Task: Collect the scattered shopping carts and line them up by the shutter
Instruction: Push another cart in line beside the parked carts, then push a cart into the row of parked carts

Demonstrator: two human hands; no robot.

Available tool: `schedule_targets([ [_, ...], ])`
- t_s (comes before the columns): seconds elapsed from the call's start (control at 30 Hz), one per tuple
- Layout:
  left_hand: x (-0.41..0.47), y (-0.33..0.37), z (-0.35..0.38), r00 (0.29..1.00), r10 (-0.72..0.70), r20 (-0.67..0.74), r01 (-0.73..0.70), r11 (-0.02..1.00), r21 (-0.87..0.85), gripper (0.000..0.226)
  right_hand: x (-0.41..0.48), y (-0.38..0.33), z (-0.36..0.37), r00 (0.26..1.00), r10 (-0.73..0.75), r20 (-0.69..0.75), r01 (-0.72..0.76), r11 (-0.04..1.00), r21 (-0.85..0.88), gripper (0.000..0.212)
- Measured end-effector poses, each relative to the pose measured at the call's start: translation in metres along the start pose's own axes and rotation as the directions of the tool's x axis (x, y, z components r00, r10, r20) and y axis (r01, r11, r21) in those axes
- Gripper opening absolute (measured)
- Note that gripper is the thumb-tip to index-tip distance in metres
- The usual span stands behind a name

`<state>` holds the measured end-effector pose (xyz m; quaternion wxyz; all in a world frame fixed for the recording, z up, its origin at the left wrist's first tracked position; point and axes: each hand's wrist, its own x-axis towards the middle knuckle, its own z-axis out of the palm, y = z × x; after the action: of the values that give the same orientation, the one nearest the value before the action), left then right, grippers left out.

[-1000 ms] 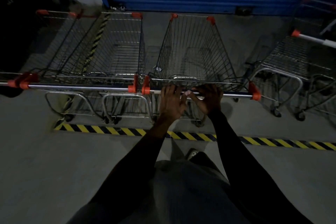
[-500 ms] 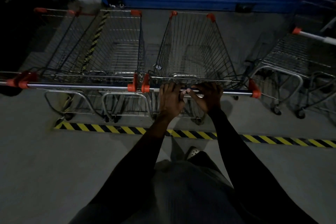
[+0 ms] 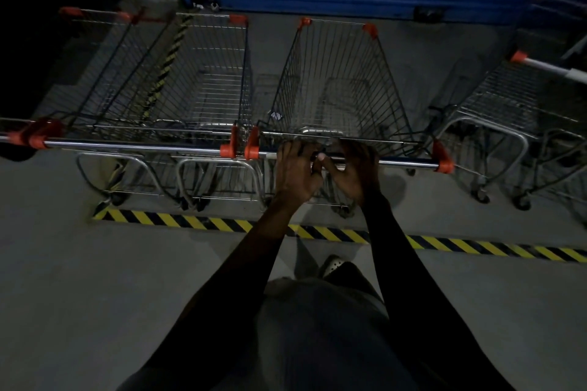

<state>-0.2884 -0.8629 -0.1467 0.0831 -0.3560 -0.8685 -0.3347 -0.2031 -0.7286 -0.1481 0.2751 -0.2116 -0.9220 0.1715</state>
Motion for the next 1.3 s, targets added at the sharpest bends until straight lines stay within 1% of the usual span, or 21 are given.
schedule_targets([
  [0.13,0.001,0.002,-0.001,1.000,0.007,-0.009,-0.007,1.000,0.016,0.037,-0.001,0.004,-0.005,0.999,0.032,0.039,-0.032,0.999,0.004,0.053],
  [0.27,-0.001,0.004,0.000,1.000,0.007,-0.004,-0.007,1.000,0.028,0.042,-0.010,0.011,-0.012,0.996,0.084,0.019,-0.083,0.996,-0.008,0.051],
  [0.37,-0.004,0.011,0.002,1.000,0.014,-0.019,-0.013,1.000,0.018,0.041,-0.019,0.026,-0.026,0.998,0.056,0.009,-0.056,0.998,0.025,0.049],
  [0.43,-0.007,0.018,0.004,0.999,0.031,-0.020,-0.030,1.000,0.001,0.040,-0.026,0.039,-0.038,0.996,0.088,-0.011,-0.088,0.996,0.019,0.049],
  [0.53,-0.012,0.032,0.012,0.998,0.064,0.026,-0.064,0.998,-0.019,0.043,-0.045,0.059,-0.057,0.984,0.175,-0.019,-0.175,0.984,-0.027,0.052],
  [0.63,-0.013,0.050,0.023,0.989,0.120,0.090,-0.115,0.992,-0.058,0.045,-0.070,0.081,-0.074,0.972,0.234,-0.019,-0.234,0.972,-0.001,0.051],
  [0.77,-0.010,0.089,0.039,0.964,0.248,0.096,-0.228,0.957,-0.179,0.041,-0.099,0.104,-0.097,0.943,0.327,-0.059,-0.329,0.944,-0.028,0.048],
  [0.9,0.000,0.137,0.068,0.925,0.339,0.172,-0.301,0.930,-0.211,0.040,-0.109,0.125,-0.128,0.911,0.389,-0.136,-0.398,0.916,-0.044,0.048],
  [1.07,0.018,0.206,0.114,0.863,0.467,0.191,-0.409,0.869,-0.279,0.038,-0.115,0.160,-0.175,0.850,0.502,-0.161,-0.518,0.852,-0.081,0.053],
  [1.2,0.020,0.266,0.151,0.826,0.545,0.141,-0.465,0.802,-0.376,0.035,-0.122,0.190,-0.214,0.805,0.557,-0.205,-0.583,0.807,-0.098,0.051],
  [1.3,0.012,0.302,0.176,0.802,0.584,0.126,-0.485,0.760,-0.433,0.030,-0.131,0.218,-0.232,0.760,0.606,-0.232,-0.635,0.769,-0.070,0.047],
])
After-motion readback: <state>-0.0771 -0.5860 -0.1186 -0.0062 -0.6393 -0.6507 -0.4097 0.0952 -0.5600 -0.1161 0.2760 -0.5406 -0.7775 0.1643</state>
